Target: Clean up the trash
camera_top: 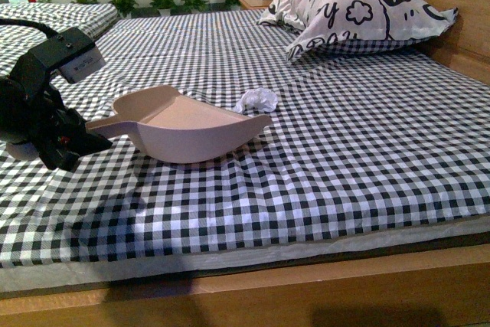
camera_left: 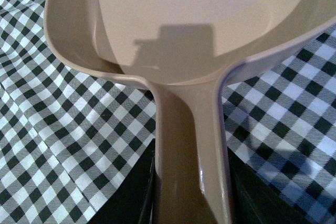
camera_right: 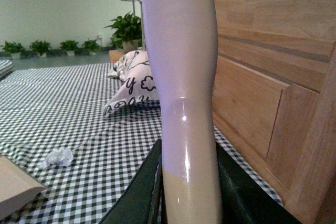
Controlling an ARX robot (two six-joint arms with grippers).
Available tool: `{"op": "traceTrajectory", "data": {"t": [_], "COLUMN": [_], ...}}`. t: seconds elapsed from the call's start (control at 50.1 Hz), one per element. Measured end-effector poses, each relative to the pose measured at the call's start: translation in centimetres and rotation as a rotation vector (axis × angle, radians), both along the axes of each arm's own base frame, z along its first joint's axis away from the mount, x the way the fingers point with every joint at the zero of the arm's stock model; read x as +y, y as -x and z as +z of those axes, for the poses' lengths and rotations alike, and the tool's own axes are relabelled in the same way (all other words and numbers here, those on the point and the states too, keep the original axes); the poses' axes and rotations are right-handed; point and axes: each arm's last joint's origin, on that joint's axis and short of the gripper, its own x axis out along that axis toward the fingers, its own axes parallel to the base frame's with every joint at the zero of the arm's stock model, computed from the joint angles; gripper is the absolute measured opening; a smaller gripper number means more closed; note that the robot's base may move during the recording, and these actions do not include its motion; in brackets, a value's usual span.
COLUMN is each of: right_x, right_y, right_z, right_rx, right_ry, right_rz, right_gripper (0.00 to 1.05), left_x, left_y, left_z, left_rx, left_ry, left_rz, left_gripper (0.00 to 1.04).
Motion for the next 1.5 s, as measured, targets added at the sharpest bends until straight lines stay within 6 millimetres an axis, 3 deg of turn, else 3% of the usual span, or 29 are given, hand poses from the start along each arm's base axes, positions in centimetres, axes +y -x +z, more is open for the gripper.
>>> {"op": "traceTrajectory", "data": {"t": [0.24, 0.739, 0.799, 0.879, 1.059, 1.099, 1.239, 1.498], "right_x": [0.0, 0.0, 0.1, 0.3, 2.0, 2.7, 5.6, 11.0], "right_y": [0.0, 0.0, -0.6, -3.1, -10.0, -12.5, -20.0, -30.0], "right_z": [0.0, 0.0, 0.0, 1.4, 2.0, 1.8, -0.8, -6.6], "right_rx": [0.000, 0.000, 0.120, 0.419, 0.514, 0.531, 0.594, 0.812], "right_ry": [0.000, 0.000, 0.029, 0.128, 0.162, 0.174, 0.269, 0.297], "right_rz": [0.000, 0.000, -0.012, 0.019, 0.107, 0.134, 0.208, 0.317], "right_gripper": [0.21, 0.21, 0.21, 0.21, 0.21, 0.21, 0.21, 0.21], "left_x": [-0.2, -0.7, -0.7, -0.7, -0.8, -0.8, -0.8, -0.8], "left_y": [-1.1, -1.3, -1.3, -1.3, -1.3, -1.3, -1.3, -1.3], "left_z": [-1.2, -1.3, -1.3, -1.3, -1.3, -1.3, -1.3, -1.3], "left_rx": [0.029, 0.025, 0.025, 0.024, 0.023, 0.023, 0.023, 0.023], "left_ry": [-0.032, -0.047, -0.047, -0.049, -0.049, -0.050, -0.049, -0.049], "left_rz": [-0.001, -0.012, -0.013, -0.012, -0.015, -0.015, -0.017, -0.017], "left_gripper": [0.28, 0.28, 0.28, 0.28, 0.28, 0.28, 0.28, 0.28]}}
